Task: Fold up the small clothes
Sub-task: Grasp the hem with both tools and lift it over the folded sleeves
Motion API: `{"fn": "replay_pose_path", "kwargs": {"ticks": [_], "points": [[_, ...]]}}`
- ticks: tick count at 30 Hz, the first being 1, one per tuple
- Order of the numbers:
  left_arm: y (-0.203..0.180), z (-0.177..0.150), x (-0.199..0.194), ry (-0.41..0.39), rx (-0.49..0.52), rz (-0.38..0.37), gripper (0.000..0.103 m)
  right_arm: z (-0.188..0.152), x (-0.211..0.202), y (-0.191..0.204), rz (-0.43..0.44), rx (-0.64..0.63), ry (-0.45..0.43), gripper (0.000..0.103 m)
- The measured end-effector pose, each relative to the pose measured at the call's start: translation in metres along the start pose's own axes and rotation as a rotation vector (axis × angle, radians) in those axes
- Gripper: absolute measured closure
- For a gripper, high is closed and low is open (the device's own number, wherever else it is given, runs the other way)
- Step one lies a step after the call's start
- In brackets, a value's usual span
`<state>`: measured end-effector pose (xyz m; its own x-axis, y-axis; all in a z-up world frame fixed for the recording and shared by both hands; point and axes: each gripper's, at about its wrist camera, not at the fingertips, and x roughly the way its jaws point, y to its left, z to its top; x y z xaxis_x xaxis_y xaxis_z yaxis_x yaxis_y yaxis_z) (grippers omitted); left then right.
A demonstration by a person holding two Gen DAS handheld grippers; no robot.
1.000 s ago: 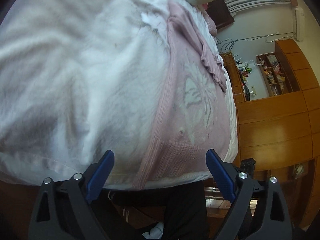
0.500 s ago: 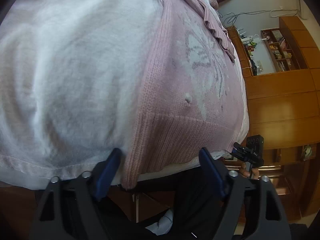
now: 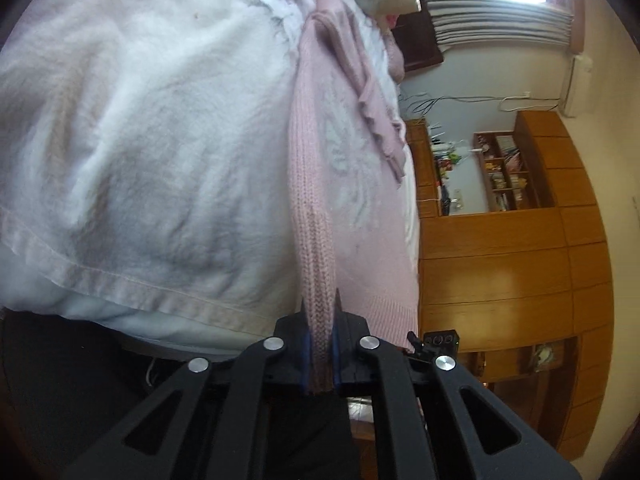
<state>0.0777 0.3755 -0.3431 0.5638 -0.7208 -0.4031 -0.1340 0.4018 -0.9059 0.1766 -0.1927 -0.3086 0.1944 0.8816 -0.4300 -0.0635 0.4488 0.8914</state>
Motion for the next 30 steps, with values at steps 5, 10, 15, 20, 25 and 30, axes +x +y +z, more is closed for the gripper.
{"fn": "replay_pose_path", "kwargs": {"ticks": [5,10,15,20,25,30], "points": [[-0.018,-0.013,-0.016,-0.039,0.005,-0.089,0.097,-0.007,-0.023,0.032,0.096,-0.028,-0.045,0.097],[-0.052,-0.03,-0.042,-0.1,0.038,-0.184,0.097,-0.017,-0.051,0.065,0.192,-0.067,-0.09,0.097],[-0.082,-0.041,-0.071,-0.131,0.018,-0.276,0.096,-0.018,-0.078,0.084,0.253,-0.062,-0.146,0.097],[-0.09,-0.009,-0.068,-0.135,-0.07,-0.348,0.096,0.012,-0.077,0.089,0.277,-0.025,-0.162,0.097],[-0.098,0.048,-0.052,-0.187,-0.13,-0.394,0.096,0.07,-0.061,0.106,0.233,-0.038,-0.18,0.097],[-0.087,0.114,-0.021,-0.228,-0.231,-0.393,0.096,0.143,-0.031,0.11,0.142,-0.027,-0.175,0.097]]}}
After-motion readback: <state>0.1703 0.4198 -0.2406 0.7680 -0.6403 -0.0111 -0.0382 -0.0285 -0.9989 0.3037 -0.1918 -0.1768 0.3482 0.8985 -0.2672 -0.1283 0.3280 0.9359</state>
